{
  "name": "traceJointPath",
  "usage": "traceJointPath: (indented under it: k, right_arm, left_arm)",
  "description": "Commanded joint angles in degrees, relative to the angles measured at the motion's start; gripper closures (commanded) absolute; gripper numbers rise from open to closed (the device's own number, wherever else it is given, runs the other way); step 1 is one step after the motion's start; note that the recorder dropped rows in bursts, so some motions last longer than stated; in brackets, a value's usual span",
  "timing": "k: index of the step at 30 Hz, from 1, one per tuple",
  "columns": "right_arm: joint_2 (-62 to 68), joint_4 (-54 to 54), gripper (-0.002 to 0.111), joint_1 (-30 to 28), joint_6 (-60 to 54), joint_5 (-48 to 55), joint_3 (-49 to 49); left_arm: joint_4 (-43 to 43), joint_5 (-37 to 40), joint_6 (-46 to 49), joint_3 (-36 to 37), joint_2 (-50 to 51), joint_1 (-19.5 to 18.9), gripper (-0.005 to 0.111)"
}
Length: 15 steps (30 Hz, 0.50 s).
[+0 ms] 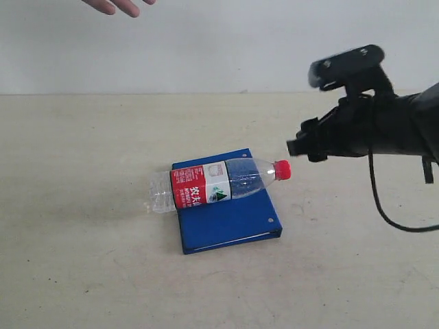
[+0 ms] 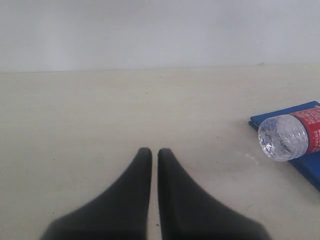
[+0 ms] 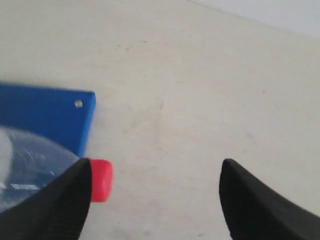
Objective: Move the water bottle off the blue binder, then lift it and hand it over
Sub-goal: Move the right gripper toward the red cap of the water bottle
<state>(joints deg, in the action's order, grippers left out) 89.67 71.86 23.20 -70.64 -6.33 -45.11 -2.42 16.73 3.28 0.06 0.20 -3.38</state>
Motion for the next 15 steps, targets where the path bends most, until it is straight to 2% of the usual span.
traceJointPath:
  k: [1,7,12,15]
  right_arm:
    - [0.9,10.8,0.045,-4.8,18.5,17.2,-1.6]
    - [8.4,11.5,0.045,-15.1,41.1,35.6,-4.3]
    - [13.1,12.5,0.045,-19.3,40.0,49.5,-4.5]
    - [15.6,16.0,0.045,-19.1,39.0,49.0,-4.5]
  left_arm:
    - [0.1,0.2,0.2,-0.1,-0.2,-0.1,0.102]
    - [0.1,0.2,0.2,-0.1,-0.2,-0.1,0.102]
    - [0.1,0.2,0.2,-0.1,-0.2,-0.1,0.102]
    - [0.1,0.2,0.2,-0.1,-0.2,-0.1,0.102]
